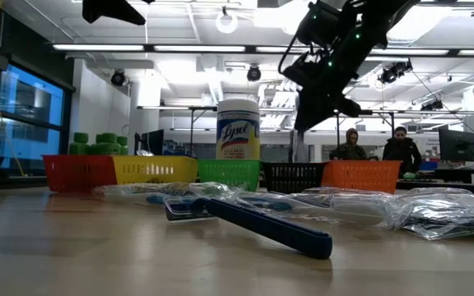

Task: Pick & Place Travel size toiletries
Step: Put the blue toothbrush into the black bin, then put the orange toothbrush into the black bin

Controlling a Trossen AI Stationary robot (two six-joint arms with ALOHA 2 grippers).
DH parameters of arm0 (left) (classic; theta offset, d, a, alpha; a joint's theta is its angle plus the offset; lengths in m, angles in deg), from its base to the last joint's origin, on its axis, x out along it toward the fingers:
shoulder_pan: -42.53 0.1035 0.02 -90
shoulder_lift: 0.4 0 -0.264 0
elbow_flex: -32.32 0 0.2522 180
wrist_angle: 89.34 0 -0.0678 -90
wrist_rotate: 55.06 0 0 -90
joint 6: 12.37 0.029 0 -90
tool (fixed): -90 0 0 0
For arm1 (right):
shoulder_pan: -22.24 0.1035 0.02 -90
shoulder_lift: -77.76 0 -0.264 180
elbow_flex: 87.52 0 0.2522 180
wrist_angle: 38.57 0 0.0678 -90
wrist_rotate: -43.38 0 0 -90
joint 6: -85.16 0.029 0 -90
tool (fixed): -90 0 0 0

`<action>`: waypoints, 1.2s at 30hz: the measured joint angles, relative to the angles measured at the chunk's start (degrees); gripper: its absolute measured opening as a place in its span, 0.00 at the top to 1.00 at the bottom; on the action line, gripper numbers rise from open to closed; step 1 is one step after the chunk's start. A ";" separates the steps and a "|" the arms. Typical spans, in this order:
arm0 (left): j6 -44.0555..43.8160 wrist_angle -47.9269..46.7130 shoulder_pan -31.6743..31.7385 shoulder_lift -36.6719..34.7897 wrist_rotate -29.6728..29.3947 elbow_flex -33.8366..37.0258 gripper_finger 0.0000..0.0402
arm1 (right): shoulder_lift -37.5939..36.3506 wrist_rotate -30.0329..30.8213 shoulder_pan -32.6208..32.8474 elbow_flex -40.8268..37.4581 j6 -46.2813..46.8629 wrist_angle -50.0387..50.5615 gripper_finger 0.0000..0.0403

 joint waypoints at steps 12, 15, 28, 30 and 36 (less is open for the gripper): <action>-0.02 -1.06 0.00 0.02 0.04 0.00 0.40 | 1.08 -7.57 -1.46 -0.03 5.69 3.46 0.92; -0.02 -1.11 0.00 0.02 0.05 0.00 0.40 | 0.93 -9.74 -1.47 0.08 5.97 2.99 0.92; -0.02 -1.20 0.00 0.02 0.19 0.00 0.40 | 0.95 -11.86 -2.16 0.06 7.43 4.64 0.72; -0.02 -1.20 0.00 0.02 0.19 0.00 0.40 | 0.95 -12.09 -2.30 0.06 7.45 4.63 0.66; -0.02 -1.20 0.00 0.02 0.19 0.00 0.40 | 0.95 -13.77 -3.04 0.06 7.52 4.66 0.57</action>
